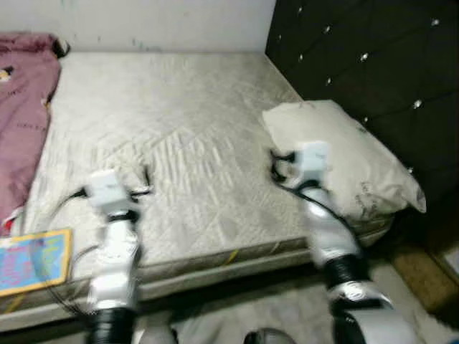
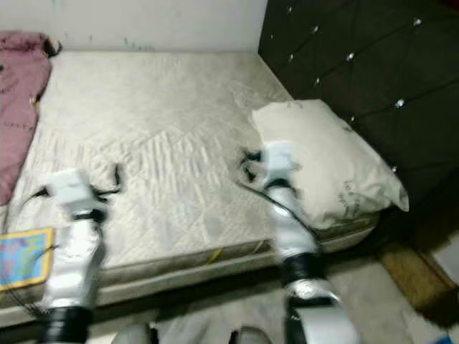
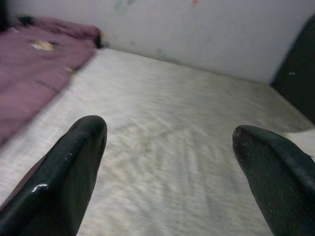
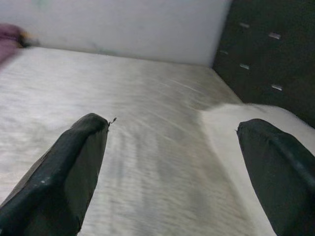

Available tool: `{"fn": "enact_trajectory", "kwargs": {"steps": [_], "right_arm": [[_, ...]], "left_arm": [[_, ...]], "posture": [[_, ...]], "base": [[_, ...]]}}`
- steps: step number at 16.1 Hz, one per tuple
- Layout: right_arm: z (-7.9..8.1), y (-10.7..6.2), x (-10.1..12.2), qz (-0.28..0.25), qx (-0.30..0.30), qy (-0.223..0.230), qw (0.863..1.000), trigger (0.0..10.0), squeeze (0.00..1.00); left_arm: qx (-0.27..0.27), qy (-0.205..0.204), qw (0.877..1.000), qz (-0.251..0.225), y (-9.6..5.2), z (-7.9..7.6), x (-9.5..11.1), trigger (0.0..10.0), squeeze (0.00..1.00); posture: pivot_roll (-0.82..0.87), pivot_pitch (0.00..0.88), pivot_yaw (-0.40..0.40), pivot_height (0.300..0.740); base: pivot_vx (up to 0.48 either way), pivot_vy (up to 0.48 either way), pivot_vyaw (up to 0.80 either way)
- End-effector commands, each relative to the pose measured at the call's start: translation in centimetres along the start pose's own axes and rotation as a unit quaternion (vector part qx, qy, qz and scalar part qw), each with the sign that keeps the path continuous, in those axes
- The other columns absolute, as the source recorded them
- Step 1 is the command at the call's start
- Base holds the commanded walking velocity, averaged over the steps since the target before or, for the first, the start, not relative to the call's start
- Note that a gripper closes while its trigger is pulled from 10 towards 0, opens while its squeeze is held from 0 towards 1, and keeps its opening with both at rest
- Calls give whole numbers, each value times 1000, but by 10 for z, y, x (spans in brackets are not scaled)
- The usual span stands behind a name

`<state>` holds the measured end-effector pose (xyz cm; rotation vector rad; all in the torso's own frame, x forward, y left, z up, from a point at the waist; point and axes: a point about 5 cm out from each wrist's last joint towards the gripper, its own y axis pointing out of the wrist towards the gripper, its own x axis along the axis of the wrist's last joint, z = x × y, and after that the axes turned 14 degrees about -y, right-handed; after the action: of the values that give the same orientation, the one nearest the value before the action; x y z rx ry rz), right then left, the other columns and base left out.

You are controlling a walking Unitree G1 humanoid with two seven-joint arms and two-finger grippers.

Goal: Clean up the room

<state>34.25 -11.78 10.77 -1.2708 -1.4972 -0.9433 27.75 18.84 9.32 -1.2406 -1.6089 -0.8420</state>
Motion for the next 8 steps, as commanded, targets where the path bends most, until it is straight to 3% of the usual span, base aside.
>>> {"fn": "enact_trajectory", "kwargs": {"steps": [1,5,8], "right_arm": [[-15,0,0,-1,-20,-10,1000,10000,0],[-12,0,3,-14,-6,-27,1000,10000,0],[-10,-2,6,-23,6,-30,999,10000,0]], "left_arm": [[-10,-7,1000,3,0,-11,-2,10000,0],[-28,0,999,-17,-3,-14,3,10000,0],[-21,15,999,-23,-8,-3,7,10000,0]], "posture": [[-11,0,-78,740],[-11,0,-77,740],[-7,0,-78,740]], "base": [[0,480,0],[0,0,0],[0,0,285]]}}
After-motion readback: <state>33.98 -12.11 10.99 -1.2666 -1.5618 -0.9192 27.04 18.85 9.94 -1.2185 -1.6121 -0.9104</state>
